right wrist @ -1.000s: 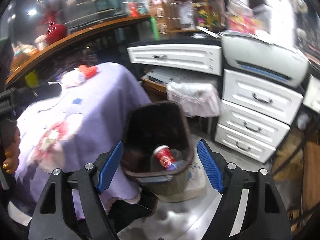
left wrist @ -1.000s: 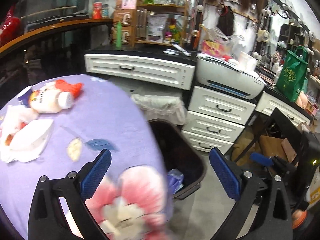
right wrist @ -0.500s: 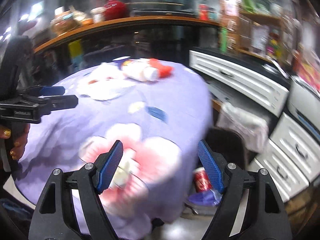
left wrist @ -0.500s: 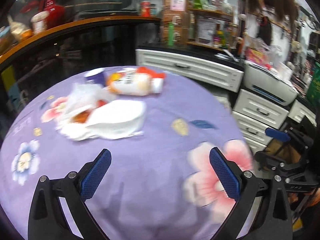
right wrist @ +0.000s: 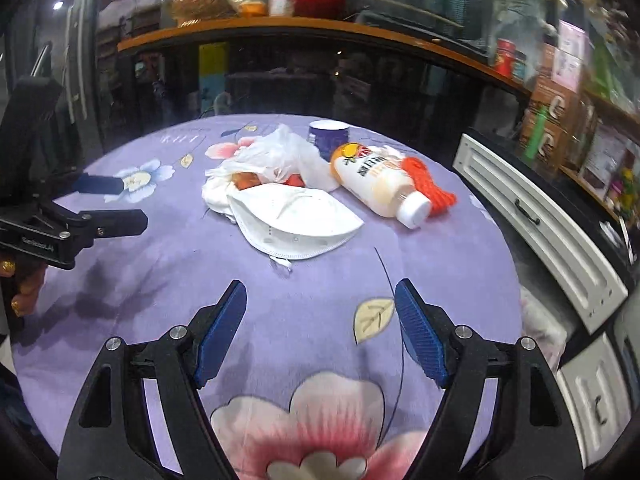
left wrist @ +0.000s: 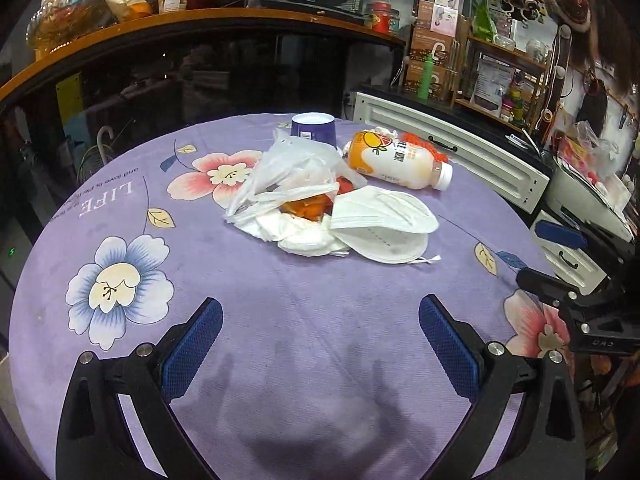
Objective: Collect trash
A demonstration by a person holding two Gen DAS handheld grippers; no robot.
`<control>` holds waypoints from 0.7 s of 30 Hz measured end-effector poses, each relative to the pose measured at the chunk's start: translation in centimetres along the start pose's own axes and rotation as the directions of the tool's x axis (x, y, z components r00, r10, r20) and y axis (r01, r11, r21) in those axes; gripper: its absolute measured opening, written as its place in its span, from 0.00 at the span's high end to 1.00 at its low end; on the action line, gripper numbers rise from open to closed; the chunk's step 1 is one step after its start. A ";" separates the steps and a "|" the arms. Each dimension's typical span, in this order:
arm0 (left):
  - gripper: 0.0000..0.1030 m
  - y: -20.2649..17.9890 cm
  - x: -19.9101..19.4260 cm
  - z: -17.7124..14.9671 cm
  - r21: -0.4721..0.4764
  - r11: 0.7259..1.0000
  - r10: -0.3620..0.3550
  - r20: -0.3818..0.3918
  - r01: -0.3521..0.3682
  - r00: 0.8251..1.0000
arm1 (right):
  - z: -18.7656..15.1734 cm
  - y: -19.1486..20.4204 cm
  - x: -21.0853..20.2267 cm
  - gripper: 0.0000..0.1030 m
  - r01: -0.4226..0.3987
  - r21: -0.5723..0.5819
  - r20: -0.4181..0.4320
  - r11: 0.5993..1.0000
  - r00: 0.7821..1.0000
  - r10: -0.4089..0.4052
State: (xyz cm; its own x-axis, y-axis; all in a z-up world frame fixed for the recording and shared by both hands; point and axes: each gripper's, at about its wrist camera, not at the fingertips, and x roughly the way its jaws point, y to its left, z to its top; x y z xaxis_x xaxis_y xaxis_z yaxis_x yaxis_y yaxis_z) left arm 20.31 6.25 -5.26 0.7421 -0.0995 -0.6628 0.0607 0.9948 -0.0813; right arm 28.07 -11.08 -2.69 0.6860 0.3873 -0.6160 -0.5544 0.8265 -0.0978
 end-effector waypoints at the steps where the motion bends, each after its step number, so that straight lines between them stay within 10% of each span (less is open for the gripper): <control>1: 0.06 0.2 0.2 0.0 -0.003 1.000 -0.004 -0.003 0.004 1.000 | 0.5 0.2 0.7 0.26 0.014 -0.017 -0.009 1.000 1.000 -0.014; 21: 0.08 -0.6 3.9 2.3 0.056 0.994 -0.093 -0.019 0.094 0.995 | 12.1 -5.9 14.9 0.26 -0.039 -0.185 -0.170 0.982 0.985 0.007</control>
State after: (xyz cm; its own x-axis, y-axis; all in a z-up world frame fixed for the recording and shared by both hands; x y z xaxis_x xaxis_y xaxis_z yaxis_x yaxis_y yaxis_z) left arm 24.71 5.34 -6.09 0.7205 -0.1923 -0.6662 0.1675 0.9806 -0.1019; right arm 47.24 -5.21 -1.84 0.5918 0.3183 -0.7406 -0.6584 0.7209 -0.2163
